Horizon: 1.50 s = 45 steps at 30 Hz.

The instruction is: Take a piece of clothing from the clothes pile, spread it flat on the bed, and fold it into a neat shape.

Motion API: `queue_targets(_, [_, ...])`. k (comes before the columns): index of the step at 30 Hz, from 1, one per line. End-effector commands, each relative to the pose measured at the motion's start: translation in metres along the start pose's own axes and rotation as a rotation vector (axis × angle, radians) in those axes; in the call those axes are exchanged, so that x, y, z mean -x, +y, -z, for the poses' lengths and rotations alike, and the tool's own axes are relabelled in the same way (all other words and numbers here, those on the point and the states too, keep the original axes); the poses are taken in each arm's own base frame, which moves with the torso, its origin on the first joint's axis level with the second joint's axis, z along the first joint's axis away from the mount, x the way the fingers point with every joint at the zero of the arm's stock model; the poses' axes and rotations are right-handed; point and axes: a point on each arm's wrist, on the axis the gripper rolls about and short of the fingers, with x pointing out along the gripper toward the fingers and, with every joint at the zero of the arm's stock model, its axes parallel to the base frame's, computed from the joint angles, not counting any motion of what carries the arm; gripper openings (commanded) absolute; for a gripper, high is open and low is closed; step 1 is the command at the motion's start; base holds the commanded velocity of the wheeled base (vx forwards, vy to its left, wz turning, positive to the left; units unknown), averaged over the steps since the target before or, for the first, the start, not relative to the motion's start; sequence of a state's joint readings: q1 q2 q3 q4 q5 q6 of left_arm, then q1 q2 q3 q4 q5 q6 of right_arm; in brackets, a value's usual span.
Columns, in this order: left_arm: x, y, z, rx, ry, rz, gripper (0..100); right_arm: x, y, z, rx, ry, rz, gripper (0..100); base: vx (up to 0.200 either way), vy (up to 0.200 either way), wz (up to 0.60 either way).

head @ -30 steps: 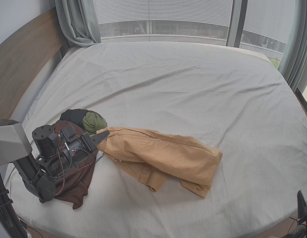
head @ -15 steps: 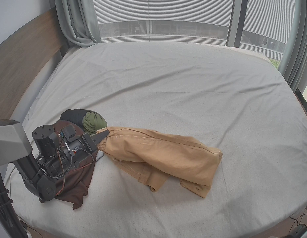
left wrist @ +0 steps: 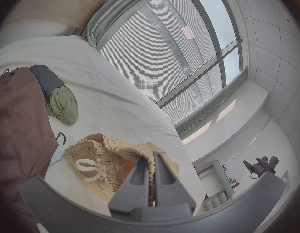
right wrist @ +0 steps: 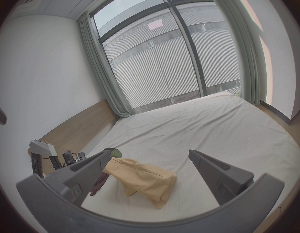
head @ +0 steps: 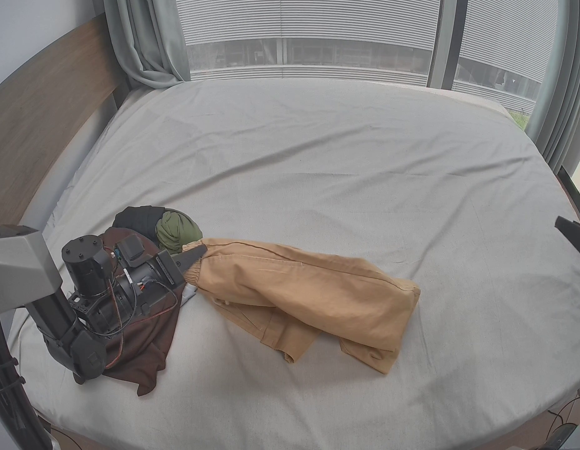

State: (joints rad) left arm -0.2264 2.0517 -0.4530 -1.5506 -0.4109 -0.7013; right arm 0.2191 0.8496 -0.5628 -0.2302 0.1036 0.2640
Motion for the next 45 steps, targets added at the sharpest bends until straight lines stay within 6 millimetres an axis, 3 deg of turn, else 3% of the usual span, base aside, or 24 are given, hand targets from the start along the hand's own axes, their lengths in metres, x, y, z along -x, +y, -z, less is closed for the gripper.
queue_targets(1, [-0.001,-0.001,0.002,0.000,0.006,0.004,0,-0.041,-0.001,0.001,-0.007,0.116,-0.008,100,0.000,0.000,0.00])
queue_targets(6, [-0.001,0.000,0.001,0.002,0.002,0.001,0,-0.067,-0.010,0.027,-0.019,0.205,-0.003,100,0.000,0.000,0.00])
queue_targets(13, [-0.003,0.001,0.000,0.000,0.000,0.003,0,-0.083,-0.016,0.044,-0.032,0.257,-0.005,100,0.000,0.000,0.00])
queue_targets(19, [-0.007,0.007,0.008,0.007,0.024,-0.013,0,-0.099,-0.029,0.070,-0.077,0.393,-0.020,100,0.000,0.000,0.00])
queue_targets(30, [-0.010,0.009,0.000,0.000,-0.027,-0.031,0,-0.131,-0.051,0.114,-0.119,0.494,-0.014,100,0.000,0.000,0.00])
queue_targets(45, [-0.010,0.012,-0.006,-0.005,-0.048,-0.036,0,-0.157,-0.072,0.144,-0.244,0.562,-0.043,100,0.000,0.000,0.00])
